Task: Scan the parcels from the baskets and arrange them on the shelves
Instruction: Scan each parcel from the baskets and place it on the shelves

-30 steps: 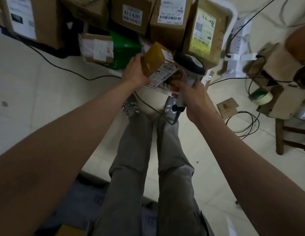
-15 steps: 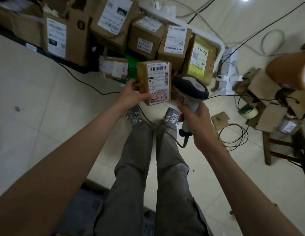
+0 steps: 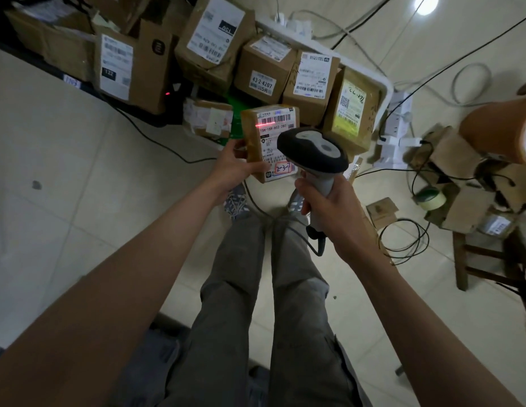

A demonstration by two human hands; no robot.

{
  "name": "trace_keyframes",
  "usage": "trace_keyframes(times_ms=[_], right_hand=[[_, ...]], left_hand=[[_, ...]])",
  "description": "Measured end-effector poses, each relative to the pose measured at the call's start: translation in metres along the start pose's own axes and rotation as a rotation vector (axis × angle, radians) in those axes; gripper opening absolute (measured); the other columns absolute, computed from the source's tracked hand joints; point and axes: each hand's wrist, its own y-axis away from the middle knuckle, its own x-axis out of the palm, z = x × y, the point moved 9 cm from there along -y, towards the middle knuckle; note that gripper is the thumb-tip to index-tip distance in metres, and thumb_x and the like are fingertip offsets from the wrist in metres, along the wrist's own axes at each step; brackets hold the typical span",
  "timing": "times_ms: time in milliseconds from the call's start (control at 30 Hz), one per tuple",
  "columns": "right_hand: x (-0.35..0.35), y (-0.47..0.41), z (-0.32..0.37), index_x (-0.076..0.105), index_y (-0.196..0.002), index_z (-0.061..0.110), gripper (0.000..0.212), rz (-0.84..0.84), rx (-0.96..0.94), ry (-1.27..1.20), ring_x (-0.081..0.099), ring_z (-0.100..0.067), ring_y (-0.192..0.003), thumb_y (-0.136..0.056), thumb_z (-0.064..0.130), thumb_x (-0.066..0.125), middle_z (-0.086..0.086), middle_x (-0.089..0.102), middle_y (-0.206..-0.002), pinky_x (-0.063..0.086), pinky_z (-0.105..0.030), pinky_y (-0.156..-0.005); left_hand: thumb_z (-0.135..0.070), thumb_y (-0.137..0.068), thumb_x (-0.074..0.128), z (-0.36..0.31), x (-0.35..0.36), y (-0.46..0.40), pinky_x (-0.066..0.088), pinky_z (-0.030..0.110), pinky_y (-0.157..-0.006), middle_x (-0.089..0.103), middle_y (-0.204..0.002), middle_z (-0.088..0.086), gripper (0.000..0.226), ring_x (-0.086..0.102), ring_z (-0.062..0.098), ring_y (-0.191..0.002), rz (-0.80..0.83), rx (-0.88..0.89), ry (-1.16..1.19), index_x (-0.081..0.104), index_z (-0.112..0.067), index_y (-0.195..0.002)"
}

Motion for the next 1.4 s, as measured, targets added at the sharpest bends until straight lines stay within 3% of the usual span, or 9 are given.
trace_keyframes(times_ms=[300, 433, 567, 700, 833, 933, 1100, 1233, 1400], right_hand=[[-0.008, 0.030, 0.036, 0.058, -0.120, 0.007, 0.026, 0.004, -0.008, -0.057, 0.062, -0.017, -0.067, -0.097, 0.018, 0.065, -0.017, 0.064, -0.088, 0.049, -0.019, -0.055], [-0.008, 0.051, 0.098, 0.062, -0.107, 0.009, 0.016, 0.042, -0.083, -0.025, 0.063, -0.012, -0.058, -0.095, 0.018, 0.066, -0.003, 0.067, -0.071, 0.051, -0.024, -0.054], [0.013, 0.080, 0.182, 0.062, -0.097, 0.024, 0.009, 0.154, -0.176, -0.022, 0.064, -0.001, -0.057, -0.096, 0.016, 0.067, 0.017, 0.072, -0.071, 0.050, -0.014, -0.051], [0.068, 0.111, 0.268, 0.064, -0.098, 0.015, 0.010, 0.328, -0.267, 0.028, 0.067, -0.009, -0.058, -0.094, 0.007, 0.068, 0.008, 0.074, -0.070, 0.054, -0.020, -0.053], [0.144, 0.146, 0.339, 0.062, -0.105, 0.002, 0.009, 0.514, -0.379, 0.107, 0.072, -0.008, -0.065, -0.096, 0.001, 0.063, 0.008, 0.075, -0.074, 0.055, -0.020, -0.058], [0.197, 0.180, 0.382, 0.063, -0.112, 0.001, 0.014, 0.580, -0.478, 0.169, 0.073, -0.006, -0.075, -0.099, 0.005, 0.061, 0.008, 0.076, -0.081, 0.055, -0.018, -0.061], [0.282, 0.241, 0.438, 0.063, -0.116, 0.012, 0.016, 0.701, -0.609, 0.237, 0.069, -0.004, -0.080, -0.100, 0.012, 0.062, 0.004, 0.071, -0.091, 0.057, -0.021, -0.064], [0.350, 0.283, 0.461, 0.063, -0.116, 0.013, 0.020, 0.801, -0.615, 0.268, 0.070, -0.021, -0.093, -0.099, 0.023, 0.064, -0.007, 0.072, -0.106, 0.060, -0.034, -0.076], [0.435, 0.344, 0.495, 0.064, -0.111, 0.031, 0.012, 0.920, -0.690, 0.272, 0.074, -0.005, -0.093, -0.099, 0.030, 0.063, 0.015, 0.077, -0.099, 0.059, -0.022, -0.070]], left_hand=[[-0.017, -0.070, 0.091, -0.023, -0.022, 0.037, 0.053, 0.045, -0.103, 0.062, -0.129, 0.001, 0.082, 0.061, 0.020, -0.120, 0.026, 0.030, 0.032, 0.046, -0.019, -0.140], [-0.021, -0.068, 0.092, -0.052, -0.055, 0.078, 0.058, 0.036, -0.093, 0.064, -0.123, -0.004, 0.081, 0.065, 0.014, -0.112, 0.006, 0.067, 0.058, 0.048, -0.021, -0.136], [-0.020, -0.071, 0.091, -0.090, -0.110, 0.144, 0.059, 0.023, -0.076, 0.064, -0.117, -0.006, 0.076, 0.068, 0.004, -0.097, -0.029, 0.132, 0.128, 0.048, -0.023, -0.134], [-0.011, -0.075, 0.087, -0.114, -0.181, 0.220, 0.061, 0.034, -0.084, 0.065, -0.123, 0.007, 0.068, 0.068, 0.017, -0.104, -0.118, 0.195, 0.250, 0.051, -0.015, -0.133], [-0.014, -0.077, 0.086, -0.109, -0.261, 0.302, 0.060, 0.024, -0.076, 0.068, -0.118, 0.005, 0.057, 0.070, 0.012, -0.095, -0.288, 0.241, 0.406, 0.054, -0.020, -0.124], [-0.019, -0.079, 0.086, -0.078, -0.315, 0.361, 0.059, 0.034, -0.091, 0.066, -0.122, 0.006, 0.065, 0.069, 0.020, -0.106, -0.412, 0.239, 0.516, 0.052, -0.016, -0.134], [-0.021, -0.080, 0.084, -0.038, -0.398, 0.446, 0.059, 0.025, -0.079, 0.069, -0.120, 0.009, 0.059, 0.072, 0.021, -0.101, -0.598, 0.284, 0.679, 0.054, -0.013, -0.130], [-0.027, -0.076, 0.087, -0.025, -0.452, 0.499, 0.060, 0.028, -0.078, 0.072, -0.113, 0.009, 0.058, 0.075, 0.021, -0.093, -0.685, 0.352, 0.762, 0.054, -0.021, -0.124], [-0.036, -0.076, 0.087, -0.008, -0.517, 0.550, 0.060, 0.026, -0.072, 0.075, -0.107, 0.008, 0.058, 0.076, 0.018, -0.088, -0.765, 0.413, 0.793, 0.053, -0.026, -0.122]])
